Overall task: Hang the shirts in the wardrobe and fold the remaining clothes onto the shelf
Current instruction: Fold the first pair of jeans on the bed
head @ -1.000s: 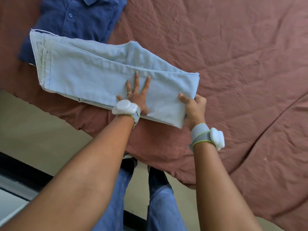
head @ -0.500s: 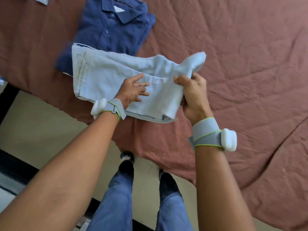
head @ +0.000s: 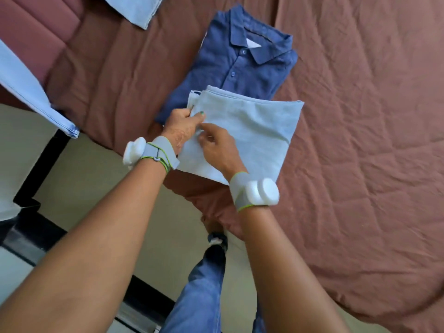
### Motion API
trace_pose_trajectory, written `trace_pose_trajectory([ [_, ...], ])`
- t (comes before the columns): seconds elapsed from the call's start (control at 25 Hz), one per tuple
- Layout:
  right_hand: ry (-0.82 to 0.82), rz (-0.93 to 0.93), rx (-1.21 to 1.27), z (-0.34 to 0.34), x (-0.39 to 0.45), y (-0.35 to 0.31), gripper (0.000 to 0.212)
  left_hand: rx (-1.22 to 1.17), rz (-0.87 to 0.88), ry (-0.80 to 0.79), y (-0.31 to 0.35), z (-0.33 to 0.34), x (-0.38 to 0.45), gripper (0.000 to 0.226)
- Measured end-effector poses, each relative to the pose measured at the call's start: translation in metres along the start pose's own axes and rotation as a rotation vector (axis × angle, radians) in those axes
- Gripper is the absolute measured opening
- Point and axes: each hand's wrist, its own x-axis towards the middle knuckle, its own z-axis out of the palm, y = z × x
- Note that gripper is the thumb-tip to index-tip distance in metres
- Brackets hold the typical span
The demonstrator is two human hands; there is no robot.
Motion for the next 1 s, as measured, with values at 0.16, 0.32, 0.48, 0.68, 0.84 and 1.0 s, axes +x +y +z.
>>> trace_pose_trajectory([
  [0.16, 0.229, 0.105, -0.552, -0.021, -0.025, 0.077, 0.062, 0.179, 0.056, 0.253, -0.023, 0.007, 0.000, 0.042],
  [0.32, 0.276, 0.539, -0.424, -0.055, -0.047, 0.150, 0.070, 0.475, 0.072, 0.322, -0.045, 0.017, -0.004, 0.073],
  [0.48, 0.397, 0.318, -0.354, -0.064, -0.030, 0.139, 0.076, 0.313, 0.118, 0.249, -0.048, 0.015, -0.005, 0.077],
  [0.68, 0.518, 0.520, -0.019, -0.077, 0.016, 0.115, 0.062, 0.320, 0.048, 0.164, -0.040, 0.004, 0.000, 0.069],
  [0.84, 0.526, 0.634, 0.322, -0.083, 0.013, 0.121, 0.059, 0.151, -0.070, 0.123, -0.043, -0.002, 0.002, 0.060],
  [1.0, 0.502, 0.523, 0.751, -0.090, 0.004, 0.126, 0.029, -0.093, -0.046, 0.030, -0.032, 0.003, -0.002, 0.023],
])
